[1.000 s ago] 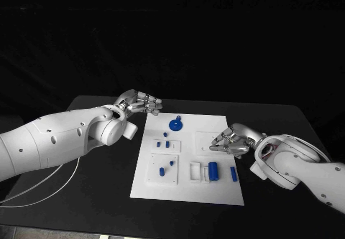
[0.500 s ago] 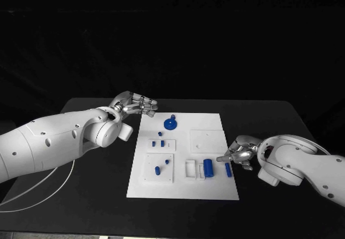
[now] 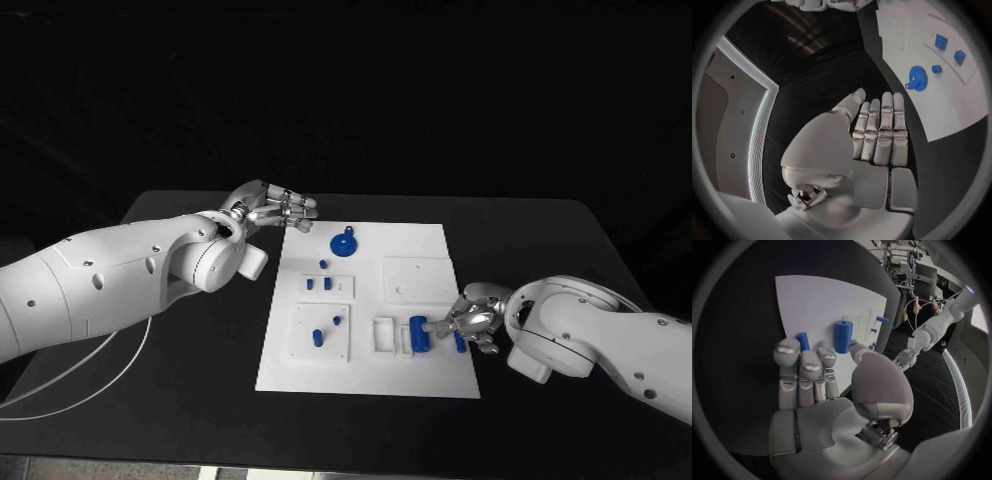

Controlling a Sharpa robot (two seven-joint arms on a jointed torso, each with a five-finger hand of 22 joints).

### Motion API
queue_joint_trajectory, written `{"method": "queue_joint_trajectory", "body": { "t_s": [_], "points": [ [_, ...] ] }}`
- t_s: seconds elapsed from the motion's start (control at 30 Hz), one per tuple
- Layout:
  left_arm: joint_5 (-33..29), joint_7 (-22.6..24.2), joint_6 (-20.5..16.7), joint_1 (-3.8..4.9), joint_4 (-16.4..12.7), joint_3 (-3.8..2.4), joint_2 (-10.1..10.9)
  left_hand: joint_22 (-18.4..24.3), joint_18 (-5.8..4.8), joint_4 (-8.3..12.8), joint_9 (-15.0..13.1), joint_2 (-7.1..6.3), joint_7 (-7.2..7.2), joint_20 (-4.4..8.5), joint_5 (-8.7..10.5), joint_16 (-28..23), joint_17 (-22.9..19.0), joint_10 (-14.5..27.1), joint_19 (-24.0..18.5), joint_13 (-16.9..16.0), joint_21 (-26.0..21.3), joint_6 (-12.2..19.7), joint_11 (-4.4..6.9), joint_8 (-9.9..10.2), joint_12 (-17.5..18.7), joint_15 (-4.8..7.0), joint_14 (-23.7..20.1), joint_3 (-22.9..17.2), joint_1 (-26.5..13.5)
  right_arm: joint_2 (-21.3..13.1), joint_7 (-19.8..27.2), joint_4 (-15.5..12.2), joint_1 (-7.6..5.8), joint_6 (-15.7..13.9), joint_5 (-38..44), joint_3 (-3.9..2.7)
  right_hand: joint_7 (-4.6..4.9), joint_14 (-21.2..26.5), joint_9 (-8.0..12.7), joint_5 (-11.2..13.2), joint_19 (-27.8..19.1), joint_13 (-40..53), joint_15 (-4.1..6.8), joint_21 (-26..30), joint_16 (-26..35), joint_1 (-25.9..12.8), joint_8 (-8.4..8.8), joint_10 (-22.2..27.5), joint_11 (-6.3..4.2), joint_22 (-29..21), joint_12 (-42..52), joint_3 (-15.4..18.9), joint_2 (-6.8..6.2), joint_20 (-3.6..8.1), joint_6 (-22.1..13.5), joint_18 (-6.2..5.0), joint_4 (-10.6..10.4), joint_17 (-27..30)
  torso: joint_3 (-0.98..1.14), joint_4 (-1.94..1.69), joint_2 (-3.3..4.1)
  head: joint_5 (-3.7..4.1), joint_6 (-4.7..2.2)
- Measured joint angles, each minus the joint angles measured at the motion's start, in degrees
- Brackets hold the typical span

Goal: Assemble the parts on the task board

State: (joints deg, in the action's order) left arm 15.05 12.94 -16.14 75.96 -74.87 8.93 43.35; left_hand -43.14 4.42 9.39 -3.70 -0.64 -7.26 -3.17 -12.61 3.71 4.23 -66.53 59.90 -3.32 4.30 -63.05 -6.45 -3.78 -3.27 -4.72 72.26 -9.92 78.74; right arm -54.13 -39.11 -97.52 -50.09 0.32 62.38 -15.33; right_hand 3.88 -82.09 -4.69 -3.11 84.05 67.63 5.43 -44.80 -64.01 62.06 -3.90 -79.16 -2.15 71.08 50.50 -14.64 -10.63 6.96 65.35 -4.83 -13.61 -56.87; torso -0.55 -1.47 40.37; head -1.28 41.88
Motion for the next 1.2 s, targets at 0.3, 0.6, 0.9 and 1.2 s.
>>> {"method": "queue_joint_trajectory", "body": {
  "t_s": [0.3,0.6,0.9,1.2],
  "points": [
    [-0.1,0.0,0.3,0.00,-0.1,0.00,0.1,0.6,0.00,-0.2,0.0,0.00,0.00,-0.21,0.00,0.0,0.0,0.0,0.2,0.0,0.0,0.0,0.00,0.0,0.0,0.00,0.0,0.2,0.0,2.3,0.0,0.2,-0.17,-1.4,-1.6,1.13,-0.16,-0.2,-0.1,0.0,0.0,0.3,0.20,0.0,0.0,0.2,-0.22,-0.2,0.21,1.0,0.1,0.1,-0.24,0.00,-0.1,0.00,-0.5,-1.1,0.04,0.05,0.04,-0.34,0.23],
    [-0.1,-0.1,0.4,-0.01,-0.1,0.01,0.2,0.6,0.00,-0.2,0.0,0.00,0.00,-0.21,0.00,0.0,0.0,0.0,0.2,0.0,0.0,0.0,0.00,0.0,0.0,0.00,0.0,0.2,0.0,4.3,0.5,1.1,-0.54,-2.9,-2.4,2.31,-0.25,-0.4,-0.2,0.0,0.0,0.4,0.00,0.0,0.0,0.9,-0.21,-0.2,0.20,1.8,0.1,-0.6,0.39,-0.01,-0.1,0.00,1.5,-1.6,0.04,0.10,0.07,-0.66,0.42],
    [-0.1,-0.2,0.6,-0.01,-0.1,0.01,0.2,0.6,0.00,-0.2,0.0,0.00,0.00,-0.20,0.00,0.0,0.0,0.0,0.2,0.0,0.0,0.0,0.00,0.0,0.0,0.00,0.0,0.2,0.0,5.0,1.4,1.4,-0.58,-4.7,-2.6,2.90,-0.41,-0.4,-3.5,0.2,0.0,0.3,-0.01,0.0,0.2,1.3,-0.21,-0.2,0.22,2.4,0.1,-4.5,1.98,-0.01,1.1,0.03,7.2,-1.9,0.04,0.15,0.07,-0.90,0.55],
    [-0.1,-0.3,0.8,-0.01,-0.1,0.01,0.3,1.2,0.00,-0.5,0.0,0.00,0.00,-0.20,0.00,0.0,0.0,0.2,0.2,0.0,0.0,0.0,-0.21,0.0,0.0,0.00,0.0,0.0,0.0,4.2,1.9,0.5,-0.29,-6.9,-3.2,3.28,-1.06,-0.4,-2.2,0.0,0.0,-0.4,0.01,0.7,0.2,-0.5,0.63,-0.5,0.11,3.0,0.1,-4.5,3.80,-0.01,3.0,0.04,8.0,-1.9,0.04,0.16,0.08,-1.19,0.51]
  ]
}}
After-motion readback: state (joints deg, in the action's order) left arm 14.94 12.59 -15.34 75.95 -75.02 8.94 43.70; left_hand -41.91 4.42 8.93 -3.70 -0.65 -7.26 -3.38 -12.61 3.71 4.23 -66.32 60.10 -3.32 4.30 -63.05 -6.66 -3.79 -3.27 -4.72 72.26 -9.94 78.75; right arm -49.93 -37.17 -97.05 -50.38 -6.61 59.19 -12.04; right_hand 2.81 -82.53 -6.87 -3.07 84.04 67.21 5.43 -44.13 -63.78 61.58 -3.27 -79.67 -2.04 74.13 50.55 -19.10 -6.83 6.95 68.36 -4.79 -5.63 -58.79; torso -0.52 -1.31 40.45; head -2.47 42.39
